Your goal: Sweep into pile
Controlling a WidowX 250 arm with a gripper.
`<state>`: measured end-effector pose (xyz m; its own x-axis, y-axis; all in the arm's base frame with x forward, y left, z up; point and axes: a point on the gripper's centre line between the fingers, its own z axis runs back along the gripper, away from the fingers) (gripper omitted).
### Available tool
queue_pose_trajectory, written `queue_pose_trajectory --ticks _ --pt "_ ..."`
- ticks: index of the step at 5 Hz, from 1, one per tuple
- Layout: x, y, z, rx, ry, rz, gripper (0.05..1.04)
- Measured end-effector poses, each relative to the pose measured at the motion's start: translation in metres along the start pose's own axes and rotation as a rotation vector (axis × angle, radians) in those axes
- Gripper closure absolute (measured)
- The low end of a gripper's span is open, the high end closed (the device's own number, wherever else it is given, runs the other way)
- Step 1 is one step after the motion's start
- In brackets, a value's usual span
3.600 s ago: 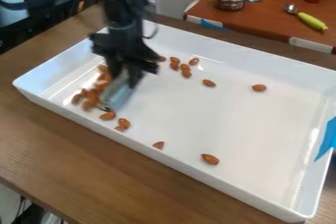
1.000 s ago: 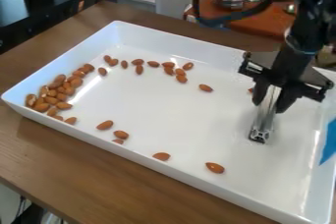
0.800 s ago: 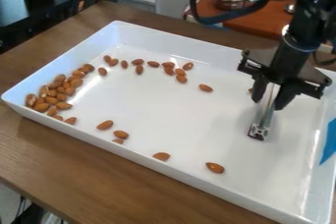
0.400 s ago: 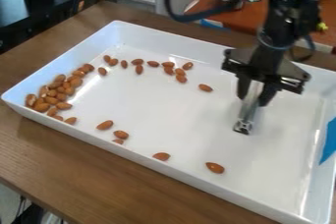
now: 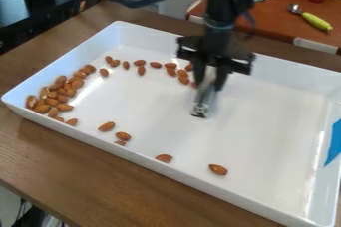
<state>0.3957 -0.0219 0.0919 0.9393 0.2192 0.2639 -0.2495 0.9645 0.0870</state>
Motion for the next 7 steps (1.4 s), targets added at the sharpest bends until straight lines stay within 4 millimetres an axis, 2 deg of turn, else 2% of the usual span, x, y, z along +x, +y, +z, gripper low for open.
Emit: queue_pose_trajectory --ticks 1,3,4,5,6,7 --pt "0.005 0.037 -0.004 0.004 0.011 0.045 0.734" --pt "0.003 0.091 -0.01 0.029 0.018 0.149 0.734" --pt "-0.007 0.115 -0.01 0.08 0.048 0.283 0.734" --pt "-0.013 0.123 -0.01 0.126 0.07 0.365 0.734" --pt "-0.031 0.133 -0.005 0.153 0.096 0.397 0.734" --pt "-0.037 0.119 0.018 0.105 0.061 0.393 0.734"
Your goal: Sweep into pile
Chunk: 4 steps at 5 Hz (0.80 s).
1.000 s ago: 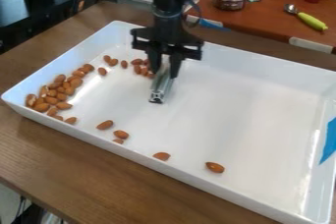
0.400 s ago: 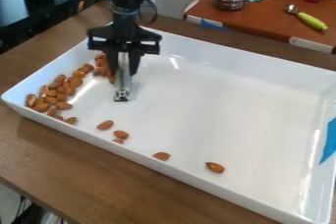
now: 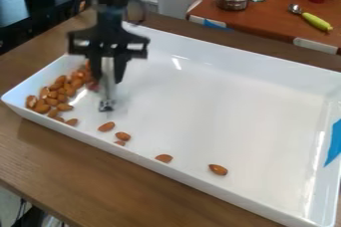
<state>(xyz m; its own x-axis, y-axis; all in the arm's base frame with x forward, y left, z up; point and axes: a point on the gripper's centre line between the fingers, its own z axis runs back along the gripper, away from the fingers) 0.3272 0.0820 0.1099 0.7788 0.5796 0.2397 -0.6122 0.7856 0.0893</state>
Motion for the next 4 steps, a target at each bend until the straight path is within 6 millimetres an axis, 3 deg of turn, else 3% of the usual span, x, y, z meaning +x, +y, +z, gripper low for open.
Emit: queue_pose_trajectory --ticks 2,4 --pt "-0.022 -0.049 0.065 -0.176 -0.052 -0.042 0.734" --pt "-0.07 -0.122 0.09 -0.213 -0.182 -0.204 0.734"
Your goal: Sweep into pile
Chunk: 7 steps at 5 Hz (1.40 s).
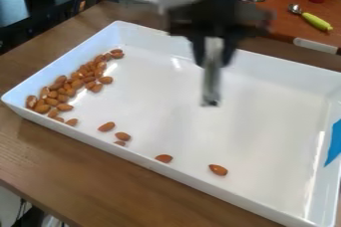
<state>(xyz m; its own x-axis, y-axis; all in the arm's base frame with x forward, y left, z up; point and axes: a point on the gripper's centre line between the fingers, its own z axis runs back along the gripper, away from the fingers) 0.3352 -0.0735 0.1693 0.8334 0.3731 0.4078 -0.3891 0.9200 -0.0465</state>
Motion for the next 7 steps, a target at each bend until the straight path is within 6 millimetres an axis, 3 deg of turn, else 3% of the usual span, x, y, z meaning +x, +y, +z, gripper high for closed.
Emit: queue_pose_trajectory --ticks 1,3,5,7 --pt "-0.016 -0.024 -0.016 0.043 -0.024 -0.03 0.734" --pt "-0.043 -0.037 -0.049 0.128 0.04 -0.082 0.734" --pt "-0.051 -0.035 -0.054 0.125 0.07 -0.124 0.734" --pt "-0.055 -0.005 -0.058 0.127 0.065 -0.146 0.734"
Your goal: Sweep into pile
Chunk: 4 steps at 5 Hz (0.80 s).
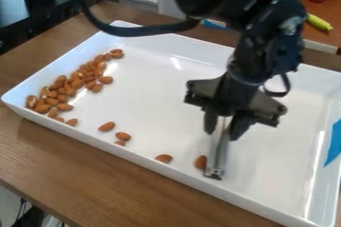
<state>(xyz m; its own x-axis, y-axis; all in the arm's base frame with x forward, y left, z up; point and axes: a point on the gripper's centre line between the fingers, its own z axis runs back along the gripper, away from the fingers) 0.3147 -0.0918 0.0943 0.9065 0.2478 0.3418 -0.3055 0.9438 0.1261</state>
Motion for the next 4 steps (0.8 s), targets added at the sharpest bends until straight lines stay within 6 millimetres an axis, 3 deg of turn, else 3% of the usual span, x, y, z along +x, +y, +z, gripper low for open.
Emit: queue_pose_trajectory --ticks 4 --pt "0.001 0.09 -0.013 -0.009 -0.039 -0.008 0.734"
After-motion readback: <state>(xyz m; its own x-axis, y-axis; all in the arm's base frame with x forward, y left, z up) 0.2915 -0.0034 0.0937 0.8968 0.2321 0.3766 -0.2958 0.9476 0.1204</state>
